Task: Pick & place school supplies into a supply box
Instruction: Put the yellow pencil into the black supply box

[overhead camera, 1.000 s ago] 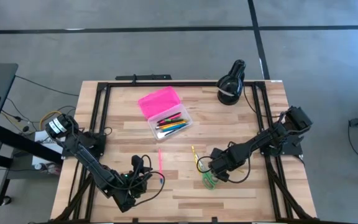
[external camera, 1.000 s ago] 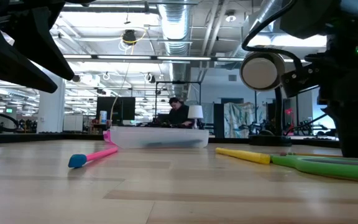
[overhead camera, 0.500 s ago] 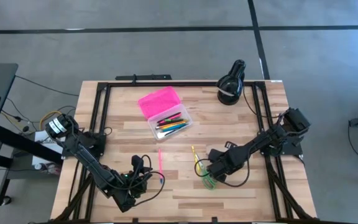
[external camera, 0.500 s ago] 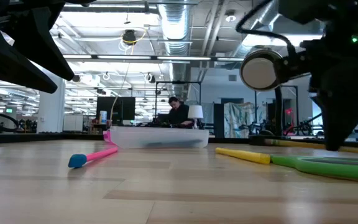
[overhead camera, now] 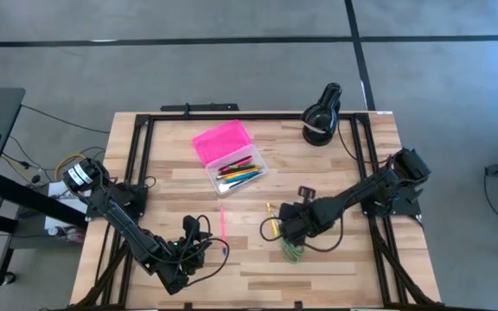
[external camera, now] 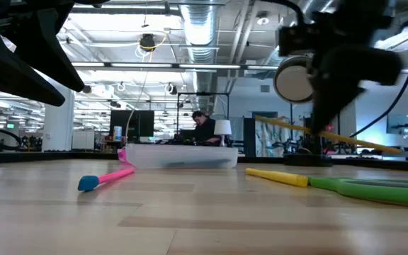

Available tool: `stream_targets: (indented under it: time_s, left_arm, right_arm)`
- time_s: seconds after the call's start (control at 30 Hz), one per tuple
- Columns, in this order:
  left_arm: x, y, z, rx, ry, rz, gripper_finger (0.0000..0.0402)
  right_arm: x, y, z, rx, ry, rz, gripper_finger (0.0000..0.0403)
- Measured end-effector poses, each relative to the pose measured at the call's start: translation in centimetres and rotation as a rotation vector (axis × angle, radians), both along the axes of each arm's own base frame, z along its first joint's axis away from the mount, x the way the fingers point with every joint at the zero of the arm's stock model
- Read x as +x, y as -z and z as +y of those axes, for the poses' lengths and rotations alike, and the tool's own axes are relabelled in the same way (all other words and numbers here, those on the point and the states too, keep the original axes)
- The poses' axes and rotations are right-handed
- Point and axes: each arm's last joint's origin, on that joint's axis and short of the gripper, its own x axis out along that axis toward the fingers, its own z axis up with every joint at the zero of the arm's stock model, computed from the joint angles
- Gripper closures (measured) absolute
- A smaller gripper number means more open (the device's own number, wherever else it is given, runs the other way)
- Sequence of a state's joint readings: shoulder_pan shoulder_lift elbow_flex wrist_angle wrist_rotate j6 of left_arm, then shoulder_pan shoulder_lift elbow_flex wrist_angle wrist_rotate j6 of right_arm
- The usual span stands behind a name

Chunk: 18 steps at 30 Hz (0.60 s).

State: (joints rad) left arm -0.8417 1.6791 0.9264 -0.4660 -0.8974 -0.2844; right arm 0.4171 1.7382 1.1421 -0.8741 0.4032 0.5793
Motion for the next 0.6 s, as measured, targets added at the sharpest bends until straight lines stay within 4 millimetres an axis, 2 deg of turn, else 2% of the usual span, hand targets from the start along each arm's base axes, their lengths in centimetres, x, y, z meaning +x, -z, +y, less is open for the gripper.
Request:
stream_targets:
  time_s: [0.3,0.6]
  left_arm:
    - [0.0,0.0,0.0,-0.001,0.001,0.002,0.0264]
    - [-0.6,0.3,0.5,-0.014,-0.044,0.056,0.0264]
  right_arm:
    - [4.1,-1.9,-4.7,-0.136,-0.155,-0.124,0.0403]
    - [6.8,-2.9,-9.5,-0.25,-0.279,-0.22,0.0403]
